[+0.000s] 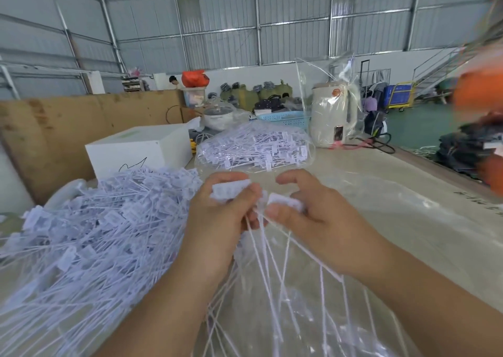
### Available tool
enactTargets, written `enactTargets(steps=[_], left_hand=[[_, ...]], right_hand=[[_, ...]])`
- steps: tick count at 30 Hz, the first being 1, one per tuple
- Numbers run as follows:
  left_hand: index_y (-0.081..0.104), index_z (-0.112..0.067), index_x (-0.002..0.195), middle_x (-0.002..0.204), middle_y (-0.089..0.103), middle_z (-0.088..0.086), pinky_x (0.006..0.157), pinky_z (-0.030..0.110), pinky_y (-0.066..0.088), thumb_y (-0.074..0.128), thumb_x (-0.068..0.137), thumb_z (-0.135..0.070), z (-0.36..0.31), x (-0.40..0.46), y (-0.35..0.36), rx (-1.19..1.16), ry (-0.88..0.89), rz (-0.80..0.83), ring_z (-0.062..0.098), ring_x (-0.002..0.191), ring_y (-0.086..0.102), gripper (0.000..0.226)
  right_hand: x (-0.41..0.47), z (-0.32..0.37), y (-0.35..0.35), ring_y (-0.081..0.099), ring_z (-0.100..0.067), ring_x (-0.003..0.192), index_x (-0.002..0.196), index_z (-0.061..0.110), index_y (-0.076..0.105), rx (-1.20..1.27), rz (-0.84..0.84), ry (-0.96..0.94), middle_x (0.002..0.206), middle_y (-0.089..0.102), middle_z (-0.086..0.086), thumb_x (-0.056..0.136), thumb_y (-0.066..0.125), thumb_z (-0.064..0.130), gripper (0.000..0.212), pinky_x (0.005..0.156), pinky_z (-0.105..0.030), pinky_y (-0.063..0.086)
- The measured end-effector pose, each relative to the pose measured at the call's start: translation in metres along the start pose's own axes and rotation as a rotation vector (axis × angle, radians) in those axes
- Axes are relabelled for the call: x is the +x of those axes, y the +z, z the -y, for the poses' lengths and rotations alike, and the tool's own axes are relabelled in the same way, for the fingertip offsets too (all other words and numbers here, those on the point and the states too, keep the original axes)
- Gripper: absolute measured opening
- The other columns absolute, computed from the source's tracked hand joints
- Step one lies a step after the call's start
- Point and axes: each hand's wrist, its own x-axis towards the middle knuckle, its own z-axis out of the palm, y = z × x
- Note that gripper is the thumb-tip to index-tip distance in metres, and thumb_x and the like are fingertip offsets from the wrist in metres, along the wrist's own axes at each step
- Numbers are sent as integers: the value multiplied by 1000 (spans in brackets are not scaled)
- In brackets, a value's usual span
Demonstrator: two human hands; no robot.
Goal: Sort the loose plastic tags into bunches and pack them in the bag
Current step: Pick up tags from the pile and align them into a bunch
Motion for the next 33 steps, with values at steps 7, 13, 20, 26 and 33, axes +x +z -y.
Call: enactTargets(steps=[7,13,20,26,33], left_hand=[[71,-27,79,84,74,15,54,29,53,82,66,-37,-1,-2,0,62,-99,254,25,71,71,20],[70,-29,85,81,73,8,59,29,57,81,67,-23,2,-7,1,199,70,252,22,73,72,23],[70,-24,81,74,72,3,52,22,52,73,80,0,0,-1,-2,117,104,27,13,62,68,24],[63,-12,88,62,63,0,47,21,48,64,86,1,3,-5,15,-154,14,-59,7,45,51,14],[61,-11,88,56,58,-4,46,19,49,60,91,0,4,-2,15,-342,-162,-90,3,41,45,11]], right_hand=[[1,-1,3,61,-2,75,144,38,18,-136,157,-20,90,67,7,82,52,64,75,71,-34,52],[-2,-2,4,65,-6,83,149,35,11,-126,150,-41,98,70,8,89,48,55,73,78,-38,53],[1,0,-10,44,-6,49,81,16,55,-132,223,63,57,50,6,87,52,60,45,54,-30,37],[7,7,-6,35,-6,46,55,15,40,62,-144,75,46,37,10,96,53,34,47,49,-25,29],[5,16,13,36,-10,44,56,24,36,16,-382,36,47,45,14,98,51,33,46,49,-29,31]])
